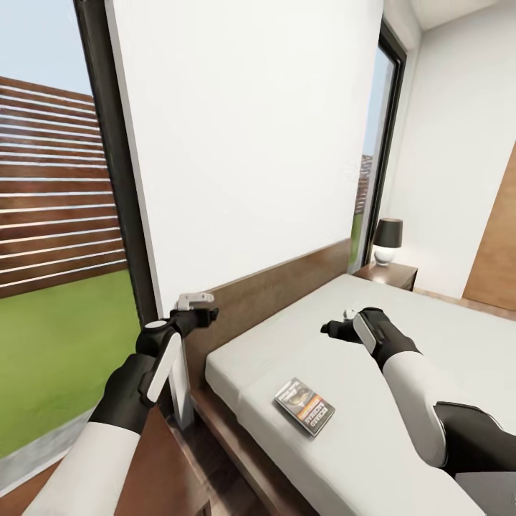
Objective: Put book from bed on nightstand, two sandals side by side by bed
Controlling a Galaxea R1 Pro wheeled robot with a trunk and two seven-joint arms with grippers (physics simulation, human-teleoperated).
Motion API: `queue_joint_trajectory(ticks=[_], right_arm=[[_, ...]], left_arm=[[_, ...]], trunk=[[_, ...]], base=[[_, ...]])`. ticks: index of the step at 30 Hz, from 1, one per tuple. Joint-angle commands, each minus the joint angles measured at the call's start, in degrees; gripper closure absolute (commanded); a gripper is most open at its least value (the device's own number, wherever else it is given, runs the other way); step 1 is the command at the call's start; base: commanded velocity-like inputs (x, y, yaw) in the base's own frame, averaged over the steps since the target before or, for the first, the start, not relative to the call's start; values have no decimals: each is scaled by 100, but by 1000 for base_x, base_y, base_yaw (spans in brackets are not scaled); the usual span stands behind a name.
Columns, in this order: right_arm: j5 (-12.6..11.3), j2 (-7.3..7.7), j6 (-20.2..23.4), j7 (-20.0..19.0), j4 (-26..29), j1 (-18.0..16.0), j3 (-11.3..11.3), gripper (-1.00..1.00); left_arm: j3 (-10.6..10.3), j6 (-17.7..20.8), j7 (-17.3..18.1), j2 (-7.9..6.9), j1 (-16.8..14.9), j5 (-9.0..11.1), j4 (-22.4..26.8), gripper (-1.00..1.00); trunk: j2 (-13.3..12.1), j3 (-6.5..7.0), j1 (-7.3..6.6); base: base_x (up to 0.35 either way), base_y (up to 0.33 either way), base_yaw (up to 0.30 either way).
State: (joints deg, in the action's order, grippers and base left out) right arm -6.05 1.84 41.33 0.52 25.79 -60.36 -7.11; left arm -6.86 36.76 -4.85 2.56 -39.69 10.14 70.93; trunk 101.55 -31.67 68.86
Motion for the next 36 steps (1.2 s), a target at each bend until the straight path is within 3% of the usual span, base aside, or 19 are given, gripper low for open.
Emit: queue_joint_trajectory(ticks=[1,8,29,35,36], right_arm=[[-26,-70,20,5,10,-2,-17,-100],[-33,-199,23,-6,9,-2,-24,-100],[-50,-199,11,-17,4,-1,-38,-100],[-520,-195,-28,-16,1,4,-44,-100],[-682,-194,-116,-13,-4,5,-44,-100]], left_arm=[[-7,25,-47,2,-4,59,25,-100],[-18,16,-26,1,-2,58,184,-100],[-24,14,2,-10,40,58,422,-100],[-25,10,2,-10,41,60,421,-100],[-22,9,2,-10,41,62,421,-100]], trunk=[[-38,12,-23],[-319,99,-177],[-319,-96,-177],[-319,-152,-177],[-319,-161,-177]], base=[[0,0,0],[0,0,0],[0,0,0],[0,0,0],[0,0,0]])
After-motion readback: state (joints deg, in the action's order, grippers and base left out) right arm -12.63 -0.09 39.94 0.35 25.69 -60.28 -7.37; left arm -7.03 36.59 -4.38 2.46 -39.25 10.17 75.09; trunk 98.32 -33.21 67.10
